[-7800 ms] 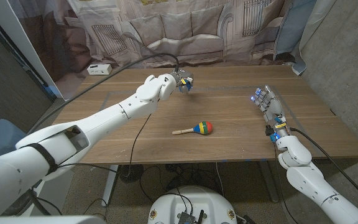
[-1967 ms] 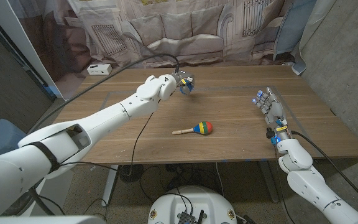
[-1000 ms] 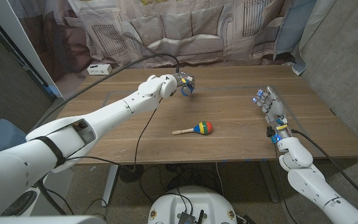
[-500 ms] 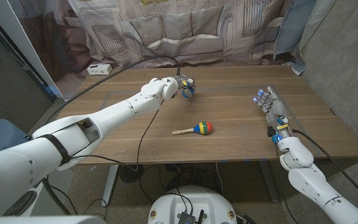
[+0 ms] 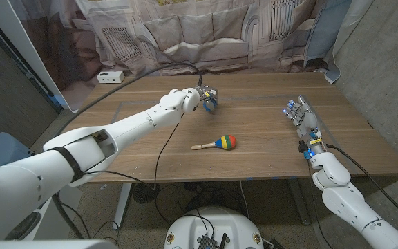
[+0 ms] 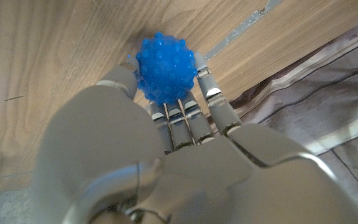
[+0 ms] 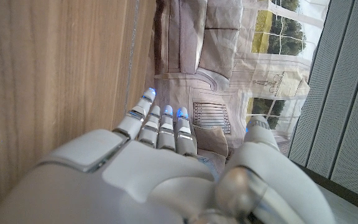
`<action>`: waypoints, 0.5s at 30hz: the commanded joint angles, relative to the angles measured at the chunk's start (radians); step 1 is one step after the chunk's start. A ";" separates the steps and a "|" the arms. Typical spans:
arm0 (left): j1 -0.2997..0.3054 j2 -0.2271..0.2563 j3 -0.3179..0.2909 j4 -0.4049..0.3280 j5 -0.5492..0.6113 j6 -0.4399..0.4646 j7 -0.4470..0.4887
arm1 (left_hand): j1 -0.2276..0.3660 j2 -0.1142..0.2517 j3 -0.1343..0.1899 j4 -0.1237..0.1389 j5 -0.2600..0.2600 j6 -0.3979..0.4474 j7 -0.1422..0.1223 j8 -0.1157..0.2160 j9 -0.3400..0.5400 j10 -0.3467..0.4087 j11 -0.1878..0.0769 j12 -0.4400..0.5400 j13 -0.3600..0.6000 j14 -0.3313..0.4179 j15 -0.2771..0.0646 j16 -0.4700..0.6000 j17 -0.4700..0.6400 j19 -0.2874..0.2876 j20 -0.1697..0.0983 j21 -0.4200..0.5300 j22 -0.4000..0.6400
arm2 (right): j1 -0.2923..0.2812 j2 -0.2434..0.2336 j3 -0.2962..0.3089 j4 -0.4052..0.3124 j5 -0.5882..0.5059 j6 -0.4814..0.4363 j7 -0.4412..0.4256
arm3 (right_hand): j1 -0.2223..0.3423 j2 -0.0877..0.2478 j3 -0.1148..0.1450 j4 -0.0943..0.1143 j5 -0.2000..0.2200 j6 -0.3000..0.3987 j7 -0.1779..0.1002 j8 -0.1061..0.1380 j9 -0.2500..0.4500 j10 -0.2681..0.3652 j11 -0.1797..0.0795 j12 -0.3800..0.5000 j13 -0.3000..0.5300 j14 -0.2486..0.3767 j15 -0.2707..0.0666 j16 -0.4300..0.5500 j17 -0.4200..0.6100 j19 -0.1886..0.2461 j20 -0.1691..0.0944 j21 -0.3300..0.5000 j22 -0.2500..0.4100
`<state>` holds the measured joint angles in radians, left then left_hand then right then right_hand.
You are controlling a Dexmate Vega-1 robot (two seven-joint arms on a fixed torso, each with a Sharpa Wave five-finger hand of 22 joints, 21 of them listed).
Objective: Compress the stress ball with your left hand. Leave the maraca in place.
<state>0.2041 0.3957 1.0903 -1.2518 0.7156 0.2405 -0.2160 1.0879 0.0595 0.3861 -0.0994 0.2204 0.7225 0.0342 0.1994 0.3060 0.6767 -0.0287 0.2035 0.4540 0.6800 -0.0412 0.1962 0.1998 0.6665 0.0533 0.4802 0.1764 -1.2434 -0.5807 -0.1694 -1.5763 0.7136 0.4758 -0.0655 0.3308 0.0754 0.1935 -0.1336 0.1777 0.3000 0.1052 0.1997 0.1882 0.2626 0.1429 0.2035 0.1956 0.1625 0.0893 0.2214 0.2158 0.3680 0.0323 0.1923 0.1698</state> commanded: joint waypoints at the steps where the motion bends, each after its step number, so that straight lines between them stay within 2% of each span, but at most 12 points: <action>1: -0.017 -0.021 0.025 0.047 -0.021 -0.011 0.007 | -0.012 0.000 -0.003 -0.003 -0.005 -0.009 0.002 -0.004 0.000 -0.003 0.003 0.002 0.000 -0.011 -0.001 0.002 0.002 -0.005 0.004 -0.004 0.002 | -0.004 0.000 0.005 0.001 0.004 -0.001 -0.002 | 0.009 0.000 -0.005 -0.001 -0.002 0.011 0.000 -0.002 0.003 0.005 -0.002 -0.001 0.003 0.009 -0.002 -0.005 0.006 0.001 0.003 0.003 0.004; 15: -0.042 -0.046 0.054 0.106 -0.040 -0.034 0.001 | -0.023 0.002 -0.005 -0.007 -0.006 -0.025 0.005 -0.007 -0.006 -0.021 0.005 -0.001 -0.002 -0.035 0.007 -0.003 0.001 -0.025 0.021 -0.018 0.001 | -0.008 0.001 0.010 0.002 0.007 0.000 -0.003 | 0.009 0.000 -0.006 0.000 -0.002 0.011 0.000 -0.002 0.003 0.005 -0.002 -0.001 0.003 0.009 -0.002 -0.005 0.006 0.001 0.003 0.003 0.004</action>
<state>0.1815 0.3687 1.1225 -1.1904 0.6900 0.2230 -0.2100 1.0759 0.0610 0.3832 -0.1022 0.2204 0.7050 0.0409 0.1958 0.3001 0.6607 -0.0233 0.2035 0.4494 0.6533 -0.0360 0.1962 0.2000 0.6496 0.0703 0.4683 0.1764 -1.2472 -0.5809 -0.1640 -1.5759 0.7180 0.4748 -0.0666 0.3308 0.0754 0.1935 -0.1336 0.1777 0.3000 0.1052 0.1997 0.1882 0.2626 0.1429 0.2035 0.1956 0.1625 0.0893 0.2214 0.2159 0.3680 0.0323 0.1923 0.1698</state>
